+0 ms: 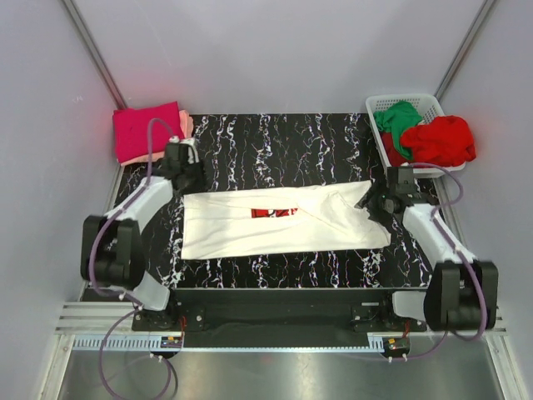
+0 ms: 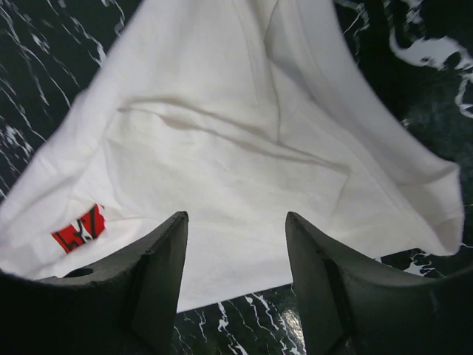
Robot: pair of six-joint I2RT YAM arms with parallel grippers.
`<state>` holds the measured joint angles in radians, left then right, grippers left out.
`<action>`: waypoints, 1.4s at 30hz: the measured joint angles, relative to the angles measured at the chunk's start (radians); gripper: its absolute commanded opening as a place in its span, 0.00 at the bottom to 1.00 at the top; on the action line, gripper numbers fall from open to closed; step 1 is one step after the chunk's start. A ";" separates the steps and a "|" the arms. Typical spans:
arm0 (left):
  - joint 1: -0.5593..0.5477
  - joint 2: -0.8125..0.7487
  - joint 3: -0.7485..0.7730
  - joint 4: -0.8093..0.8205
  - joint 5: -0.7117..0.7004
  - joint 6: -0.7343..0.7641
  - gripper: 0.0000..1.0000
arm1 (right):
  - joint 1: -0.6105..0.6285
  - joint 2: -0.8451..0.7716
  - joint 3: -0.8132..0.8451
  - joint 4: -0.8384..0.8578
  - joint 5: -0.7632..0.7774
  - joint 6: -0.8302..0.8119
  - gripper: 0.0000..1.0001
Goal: Fold and stack the t-shirts
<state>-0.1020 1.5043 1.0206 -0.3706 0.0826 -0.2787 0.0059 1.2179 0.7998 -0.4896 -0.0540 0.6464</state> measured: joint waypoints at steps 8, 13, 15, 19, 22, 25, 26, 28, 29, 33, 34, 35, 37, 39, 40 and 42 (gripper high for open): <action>-0.115 0.318 0.228 -0.045 0.088 0.011 0.39 | 0.103 0.428 0.151 -0.013 -0.075 -0.045 0.64; -0.124 0.384 0.226 -0.118 0.109 -0.003 0.37 | 0.103 0.552 0.291 -0.075 -0.090 -0.061 0.65; -0.127 0.377 0.199 -0.130 0.110 -0.023 0.36 | 0.103 0.633 0.396 -0.132 -0.089 -0.069 0.65; -0.131 0.317 0.105 -0.093 0.151 -0.083 0.33 | 0.103 0.819 0.661 -0.228 -0.095 -0.078 0.64; -0.145 0.219 -0.043 -0.023 0.215 -0.157 0.33 | 0.105 0.977 0.906 -0.307 -0.103 -0.082 0.60; -0.196 0.110 -0.185 0.016 0.262 -0.246 0.33 | 0.110 1.114 1.132 -0.366 -0.129 -0.078 0.59; -0.225 0.071 -0.230 0.025 0.270 -0.277 0.33 | 0.114 1.162 1.210 -0.378 -0.137 -0.074 0.59; -0.303 -0.007 -0.308 0.030 0.280 -0.346 0.33 | 0.126 1.261 1.382 -0.403 -0.160 -0.060 0.59; -0.352 -0.046 -0.343 0.027 0.284 -0.386 0.33 | 0.135 1.312 1.466 -0.405 -0.175 -0.051 0.59; -0.556 -0.182 -0.412 0.032 0.301 -0.546 0.36 | 0.173 1.515 1.801 -0.374 -0.256 -0.005 0.59; -0.597 -0.214 -0.420 0.041 0.312 -0.586 0.36 | 0.182 1.555 1.855 -0.343 -0.282 0.013 0.60; -0.628 -0.242 -0.424 0.050 0.320 -0.621 0.37 | 0.192 1.580 1.881 -0.297 -0.306 0.037 0.61; -0.663 -0.290 -0.425 0.058 0.327 -0.673 0.39 | 0.206 1.600 1.873 -0.181 -0.354 0.085 0.63; -0.679 -0.342 -0.407 0.015 0.319 -0.699 0.43 | 0.216 1.619 1.861 -0.070 -0.395 0.137 0.67; -0.687 -0.368 -0.384 -0.026 0.303 -0.703 0.46 | 0.220 1.638 1.864 -0.008 -0.420 0.167 0.68; -0.700 -0.414 -0.314 -0.111 0.263 -0.688 0.49 | 0.226 1.686 1.901 0.100 -0.473 0.217 0.74</action>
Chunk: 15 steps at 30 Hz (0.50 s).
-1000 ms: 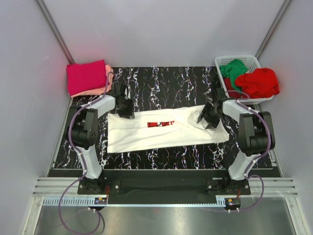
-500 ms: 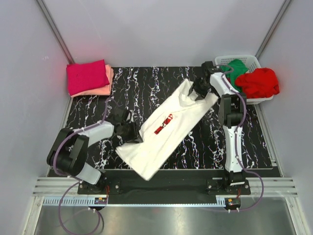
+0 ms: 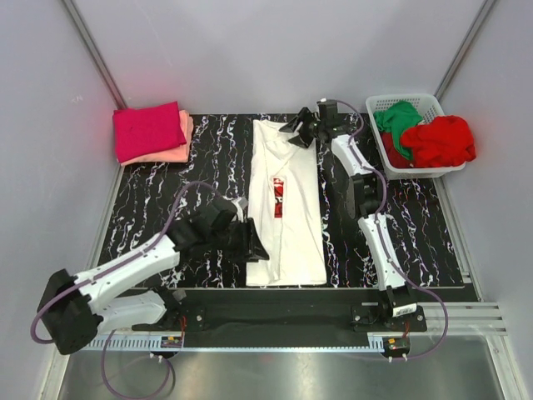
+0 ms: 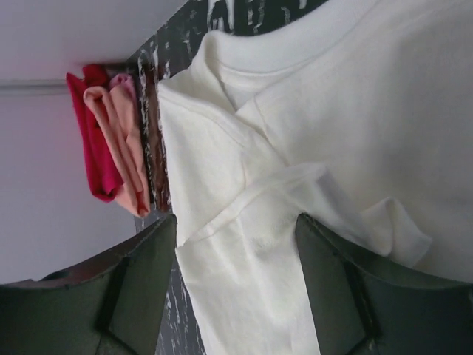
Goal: Fold and stack the t-shirts
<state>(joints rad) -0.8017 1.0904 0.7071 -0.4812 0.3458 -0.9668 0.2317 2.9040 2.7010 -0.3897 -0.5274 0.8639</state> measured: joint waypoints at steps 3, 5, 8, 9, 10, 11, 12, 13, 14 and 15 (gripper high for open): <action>-0.008 -0.052 0.103 -0.061 -0.072 0.055 0.48 | 0.010 0.047 0.032 0.136 -0.068 0.022 0.84; -0.008 -0.068 0.134 -0.075 -0.104 0.085 0.47 | 0.018 0.023 -0.022 0.191 -0.084 -0.002 0.91; -0.008 -0.061 0.147 -0.099 -0.152 0.132 0.43 | 0.026 -0.113 -0.230 0.219 -0.072 -0.067 1.00; -0.008 -0.052 0.148 -0.113 -0.170 0.146 0.42 | 0.026 -0.166 -0.289 0.203 -0.061 -0.098 1.00; -0.008 -0.040 0.148 -0.124 -0.188 0.161 0.40 | 0.026 -0.217 -0.336 0.177 -0.047 -0.129 1.00; -0.008 -0.025 0.151 -0.135 -0.207 0.177 0.37 | 0.027 -0.272 -0.383 0.147 -0.027 -0.159 1.00; -0.008 -0.006 0.154 -0.142 -0.226 0.191 0.35 | 0.026 -0.331 -0.423 0.117 -0.006 -0.191 1.00; -0.008 0.017 0.162 -0.154 -0.246 0.208 0.33 | 0.025 -0.383 -0.459 0.101 0.011 -0.214 1.00; -0.008 0.042 0.170 -0.159 -0.260 0.221 0.31 | 0.024 -0.453 -0.514 0.086 0.032 -0.240 1.00; -0.007 0.068 0.178 -0.160 -0.274 0.235 0.28 | 0.023 -0.536 -0.586 0.077 0.051 -0.263 1.00</action>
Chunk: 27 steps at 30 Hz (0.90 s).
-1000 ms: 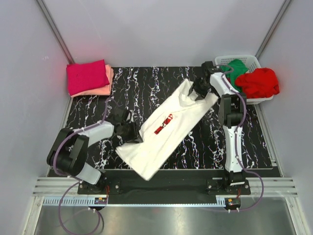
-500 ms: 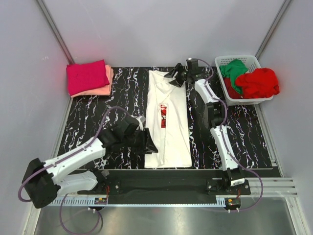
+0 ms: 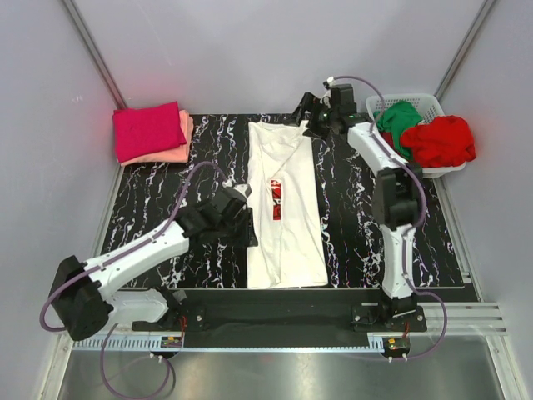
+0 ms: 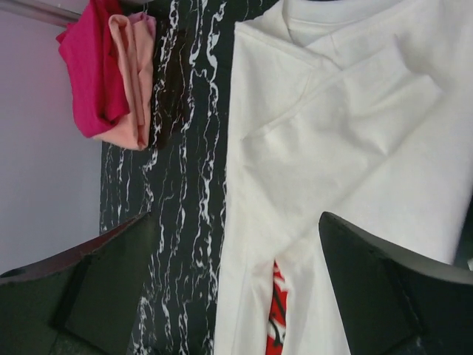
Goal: Fold and stack the t-shirts
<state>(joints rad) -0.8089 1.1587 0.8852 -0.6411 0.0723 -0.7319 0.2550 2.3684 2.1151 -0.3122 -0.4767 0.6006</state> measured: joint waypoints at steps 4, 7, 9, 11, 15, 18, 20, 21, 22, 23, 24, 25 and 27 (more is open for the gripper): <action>0.000 0.095 0.024 0.022 -0.028 0.033 0.21 | -0.003 -0.353 -0.309 -0.031 0.077 -0.059 0.99; 0.000 0.164 0.025 0.073 -0.030 0.039 0.17 | -0.005 -0.584 -0.552 -0.017 0.103 -0.079 0.96; 0.000 0.210 0.024 0.114 -0.027 0.040 0.16 | -0.005 -0.700 -0.721 -0.007 0.109 -0.082 0.93; 0.000 0.268 0.024 0.163 -0.025 0.039 0.15 | -0.005 -0.769 -0.863 -0.011 0.109 -0.080 0.91; -0.003 0.401 0.024 0.246 -0.008 0.039 0.16 | -0.005 -0.848 -1.121 -0.039 0.098 -0.071 0.91; -0.025 0.489 0.024 0.294 0.006 0.040 0.16 | -0.005 -0.923 -1.224 -0.087 0.101 -0.072 0.91; -0.045 0.523 0.040 0.317 0.027 0.036 0.18 | -0.005 -0.988 -1.252 -0.105 0.102 -0.072 0.91; -0.053 0.528 0.047 0.330 0.031 0.036 0.21 | -0.005 -1.017 -1.257 -0.104 0.102 -0.073 0.91; -0.064 0.531 0.049 0.340 0.035 0.037 0.25 | -0.005 -1.042 -1.259 -0.105 0.102 -0.073 0.91; -0.071 0.530 0.049 0.342 0.037 0.037 0.37 | -0.005 -1.064 -1.262 -0.104 0.101 -0.073 0.91; -0.078 0.522 0.049 0.339 0.037 0.042 0.43 | -0.005 -1.083 -1.266 -0.104 0.101 -0.073 0.91; -0.084 0.508 0.049 0.325 0.036 0.044 0.50 | -0.005 -1.100 -1.274 -0.105 0.100 -0.073 0.91; -0.087 0.449 0.055 0.267 0.022 0.055 0.98 | -0.005 -1.134 -1.302 -0.117 0.102 -0.073 0.92</action>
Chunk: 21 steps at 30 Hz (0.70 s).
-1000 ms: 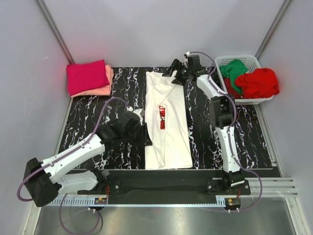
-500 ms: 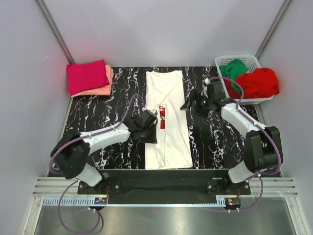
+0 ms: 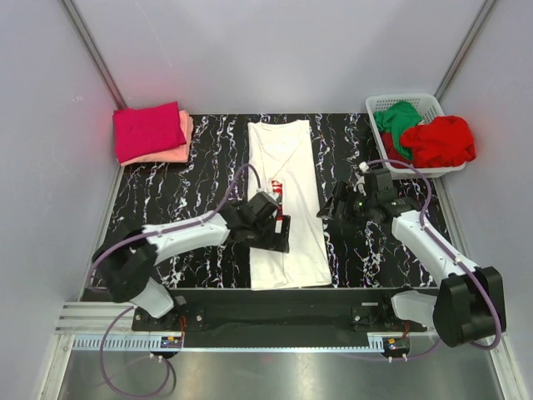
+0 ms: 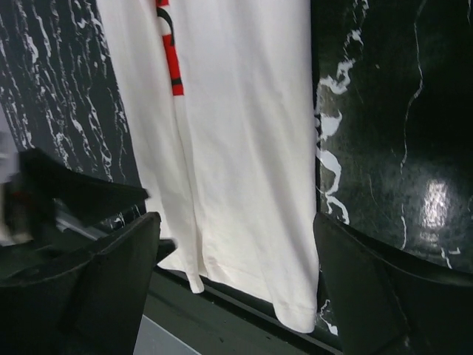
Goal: Fold and stack the t-shirts
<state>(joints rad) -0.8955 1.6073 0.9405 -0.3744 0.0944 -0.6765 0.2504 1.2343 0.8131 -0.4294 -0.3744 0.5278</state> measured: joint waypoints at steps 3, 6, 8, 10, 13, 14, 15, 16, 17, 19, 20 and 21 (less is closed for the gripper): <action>0.001 -0.162 0.017 -0.070 -0.034 0.006 0.99 | 0.000 -0.062 -0.060 -0.060 0.019 0.005 0.93; 0.003 -0.341 0.006 -0.081 -0.052 0.002 0.99 | 0.005 -0.122 -0.116 -0.124 0.045 0.034 0.91; 0.003 -0.426 -0.028 -0.079 -0.056 -0.014 0.99 | 0.015 -0.145 -0.143 -0.161 0.043 0.068 0.91; 0.001 -0.510 -0.116 -0.051 -0.054 -0.050 0.99 | 0.026 -0.153 -0.163 -0.177 0.039 0.102 0.91; -0.048 -0.630 -0.233 -0.130 -0.134 -0.123 0.99 | 0.034 -0.163 -0.187 -0.195 0.038 0.130 0.91; -0.077 -0.679 -0.253 -0.160 -0.172 -0.143 0.99 | 0.035 -0.171 -0.193 -0.200 0.038 0.138 0.91; -0.106 -0.732 -0.270 -0.168 -0.211 -0.157 0.99 | 0.036 -0.182 -0.198 -0.204 0.038 0.145 0.92; -0.123 -0.790 -0.290 -0.155 -0.251 -0.180 0.99 | 0.038 -0.193 -0.204 -0.204 0.038 0.152 0.92; -0.129 -0.841 -0.315 -0.135 -0.288 -0.212 0.99 | 0.040 -0.206 -0.209 -0.204 0.039 0.160 0.92; -0.111 -0.924 -0.392 -0.064 -0.332 -0.254 0.99 | 0.046 -0.226 -0.219 -0.203 0.042 0.175 0.92; -0.095 -0.941 -0.440 -0.023 -0.331 -0.258 0.97 | 0.051 -0.232 -0.224 -0.203 0.044 0.183 0.92; -0.082 -0.941 -0.472 -0.005 -0.327 -0.262 0.93 | 0.056 -0.234 -0.227 -0.207 0.047 0.189 0.92</action>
<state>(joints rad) -0.9771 0.6666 0.4683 -0.3798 -0.2325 -0.9382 0.3065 1.0004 0.5858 -0.6365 -0.3279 0.7170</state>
